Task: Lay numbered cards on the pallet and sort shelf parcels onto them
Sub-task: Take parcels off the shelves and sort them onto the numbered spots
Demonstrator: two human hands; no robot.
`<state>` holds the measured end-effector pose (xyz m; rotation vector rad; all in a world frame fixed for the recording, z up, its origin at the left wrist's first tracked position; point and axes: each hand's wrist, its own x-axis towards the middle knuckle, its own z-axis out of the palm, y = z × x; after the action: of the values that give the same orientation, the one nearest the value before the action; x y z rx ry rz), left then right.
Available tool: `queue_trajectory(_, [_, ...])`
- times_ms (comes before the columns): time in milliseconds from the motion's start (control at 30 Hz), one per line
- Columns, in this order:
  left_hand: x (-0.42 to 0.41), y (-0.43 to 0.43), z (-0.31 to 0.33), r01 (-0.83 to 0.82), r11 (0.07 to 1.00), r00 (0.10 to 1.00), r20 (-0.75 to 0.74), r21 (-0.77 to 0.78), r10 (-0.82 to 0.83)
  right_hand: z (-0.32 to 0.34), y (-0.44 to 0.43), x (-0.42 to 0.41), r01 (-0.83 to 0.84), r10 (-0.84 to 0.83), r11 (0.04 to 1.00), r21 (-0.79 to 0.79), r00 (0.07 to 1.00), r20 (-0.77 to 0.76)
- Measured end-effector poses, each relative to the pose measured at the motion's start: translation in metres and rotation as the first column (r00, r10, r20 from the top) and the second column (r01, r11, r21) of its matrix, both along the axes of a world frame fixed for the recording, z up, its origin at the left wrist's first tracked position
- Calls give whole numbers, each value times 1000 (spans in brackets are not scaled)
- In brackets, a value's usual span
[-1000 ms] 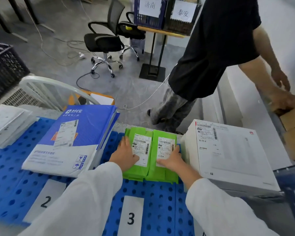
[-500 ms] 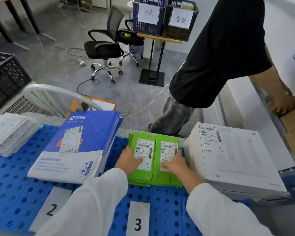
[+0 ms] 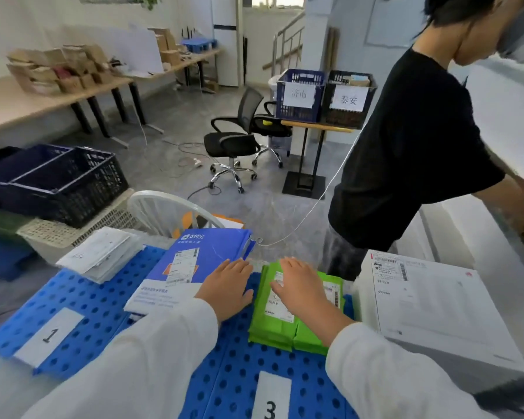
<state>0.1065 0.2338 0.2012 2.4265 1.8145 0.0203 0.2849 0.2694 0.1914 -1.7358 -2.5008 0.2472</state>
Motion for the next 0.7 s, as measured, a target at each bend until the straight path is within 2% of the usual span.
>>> queue_trajectory(167, [-34,-30,-4,-54,998,995,-80,-27,52,-16,-25,-19,0,-6,994,-110,998,-58])
queue_trajectory(300, [-68,-41,-10,-90,995,985,-153,-50,81,-18,-37,-42,-35,32,989,-147,999,-20])
queue_trajectory(400, [-95,-31,-12,-113,993,984,-143,-29,108,-15,-26,-64,-46,41,986,-162,998,-37])
queue_trajectory(533, [-136,-6,-23,-115,993,987,-115,-17,113,-16,-4,-99,90,-118,965,-247,988,-100])
queue_trajectory(700, [-197,31,-51,-133,985,990,-58,-106,127,-41,20,-144,237,-345,861,-450,922,-175])
